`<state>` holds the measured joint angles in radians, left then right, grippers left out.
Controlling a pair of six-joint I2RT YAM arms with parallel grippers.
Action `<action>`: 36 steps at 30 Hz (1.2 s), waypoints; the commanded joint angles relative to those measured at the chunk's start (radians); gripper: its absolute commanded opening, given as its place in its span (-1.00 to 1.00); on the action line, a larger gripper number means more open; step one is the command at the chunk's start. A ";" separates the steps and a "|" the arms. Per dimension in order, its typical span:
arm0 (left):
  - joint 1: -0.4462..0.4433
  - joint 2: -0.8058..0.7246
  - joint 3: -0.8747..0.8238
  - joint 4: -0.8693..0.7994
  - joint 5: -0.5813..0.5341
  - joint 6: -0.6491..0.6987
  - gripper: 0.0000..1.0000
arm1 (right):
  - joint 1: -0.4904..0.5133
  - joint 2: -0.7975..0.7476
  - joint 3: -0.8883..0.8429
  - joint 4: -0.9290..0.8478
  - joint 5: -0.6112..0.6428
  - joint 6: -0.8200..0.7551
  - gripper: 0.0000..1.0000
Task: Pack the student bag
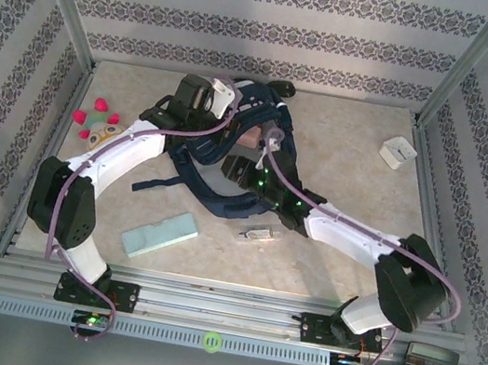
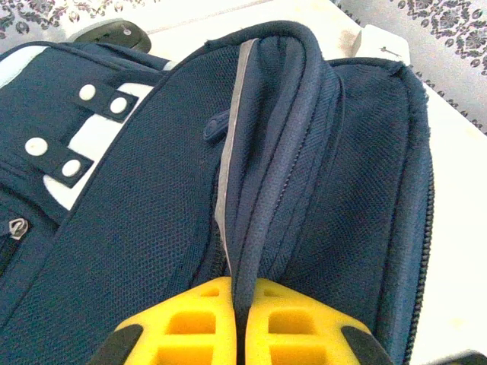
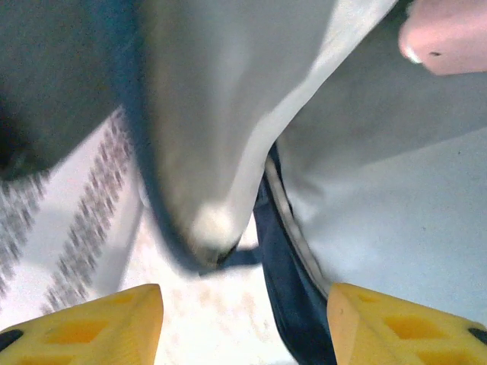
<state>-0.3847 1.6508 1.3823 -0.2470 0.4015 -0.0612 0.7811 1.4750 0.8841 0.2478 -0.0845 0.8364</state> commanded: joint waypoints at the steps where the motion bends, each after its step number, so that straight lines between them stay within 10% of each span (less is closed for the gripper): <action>1: 0.025 -0.063 -0.007 -0.003 0.028 -0.009 -0.94 | 0.068 -0.066 -0.051 -0.136 0.089 -0.263 0.20; 17: 0.069 -0.046 -0.002 -0.070 0.136 -0.011 -0.94 | 0.241 -0.081 -0.070 -0.277 -0.224 -1.298 0.58; 36: 0.079 0.014 0.044 -0.079 0.207 -0.020 -0.93 | 0.313 0.512 0.500 -0.531 -0.345 -1.656 0.75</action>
<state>-0.3206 1.6588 1.3804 -0.3183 0.5697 -0.0616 1.0832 1.9518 1.3331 -0.2012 -0.3737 -0.7456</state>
